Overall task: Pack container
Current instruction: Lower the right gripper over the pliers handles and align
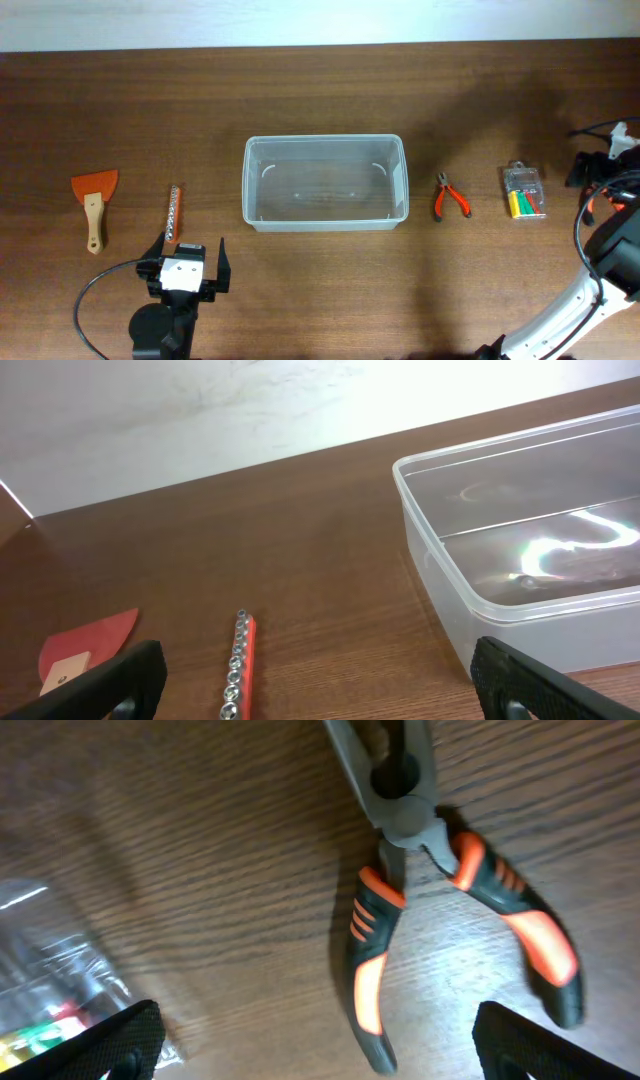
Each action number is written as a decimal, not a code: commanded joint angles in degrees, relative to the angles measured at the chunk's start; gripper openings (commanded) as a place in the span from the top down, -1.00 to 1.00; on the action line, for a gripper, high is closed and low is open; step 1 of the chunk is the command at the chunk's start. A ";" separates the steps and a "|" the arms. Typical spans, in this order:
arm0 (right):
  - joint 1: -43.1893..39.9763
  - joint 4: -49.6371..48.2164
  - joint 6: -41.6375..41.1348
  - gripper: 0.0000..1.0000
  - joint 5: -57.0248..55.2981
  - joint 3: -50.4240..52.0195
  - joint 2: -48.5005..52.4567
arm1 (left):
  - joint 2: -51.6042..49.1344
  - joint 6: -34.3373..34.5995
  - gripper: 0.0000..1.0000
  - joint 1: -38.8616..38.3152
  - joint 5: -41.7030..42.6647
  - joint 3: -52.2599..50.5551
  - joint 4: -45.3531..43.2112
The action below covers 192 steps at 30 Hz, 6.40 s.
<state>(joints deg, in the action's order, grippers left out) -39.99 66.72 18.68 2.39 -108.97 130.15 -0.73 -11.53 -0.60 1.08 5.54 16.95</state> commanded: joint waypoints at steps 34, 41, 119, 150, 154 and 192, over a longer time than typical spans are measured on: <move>-0.13 -1.57 -0.68 -0.97 -2.45 -0.92 1.40 | 0.44 0.28 -0.99 0.28 0.59 -0.31 -0.04; -0.13 -1.60 -0.70 -0.97 -2.47 -0.92 2.58 | 0.44 0.28 -0.98 0.28 0.59 -0.31 -0.04; -0.11 -1.55 -2.64 -0.97 -4.63 -0.92 5.68 | 0.44 0.28 -0.98 0.28 0.59 -0.31 -0.04; -0.11 -1.11 -2.64 -0.97 -4.63 -0.85 6.32 | 0.44 0.28 -0.98 0.28 0.59 -0.31 -0.04; -0.11 -1.40 -2.67 -0.97 -4.61 -0.85 6.32 | 0.44 0.28 -0.99 0.28 0.59 -0.31 -0.04; -0.11 -3.13 -3.10 0.14 -4.57 -0.85 6.32 | 0.44 0.28 -0.99 0.28 0.59 -0.31 -0.04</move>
<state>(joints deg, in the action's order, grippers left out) -39.99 63.94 15.51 -1.08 -108.97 135.17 -0.73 -11.55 -0.60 1.08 5.54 16.97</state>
